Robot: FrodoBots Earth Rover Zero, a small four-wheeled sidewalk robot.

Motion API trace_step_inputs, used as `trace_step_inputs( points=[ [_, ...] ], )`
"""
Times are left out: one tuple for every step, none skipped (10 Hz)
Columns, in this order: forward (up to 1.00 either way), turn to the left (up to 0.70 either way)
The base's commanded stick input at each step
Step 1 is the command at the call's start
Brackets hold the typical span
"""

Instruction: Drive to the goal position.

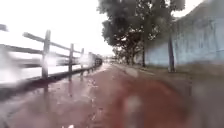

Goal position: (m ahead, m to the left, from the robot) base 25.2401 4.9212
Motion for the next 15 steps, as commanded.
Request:
trace_step_inputs(
  points=[
    [1.00,0.00],
    [1.00,0.00],
    [1.00,0.00],
    [1.00,0.00],
    [1.00,0.00],
    [1.00,0.00],
    [1.00,0.00],
    [1.00,0.00],
    [1.00,0.00],
    [1.00,0.00],
    [1.00,0.00],
    [1.00,0.00],
    [1.00,0.00],
    [1.00,0.00],
    [1.00,0.00]
  ],
)
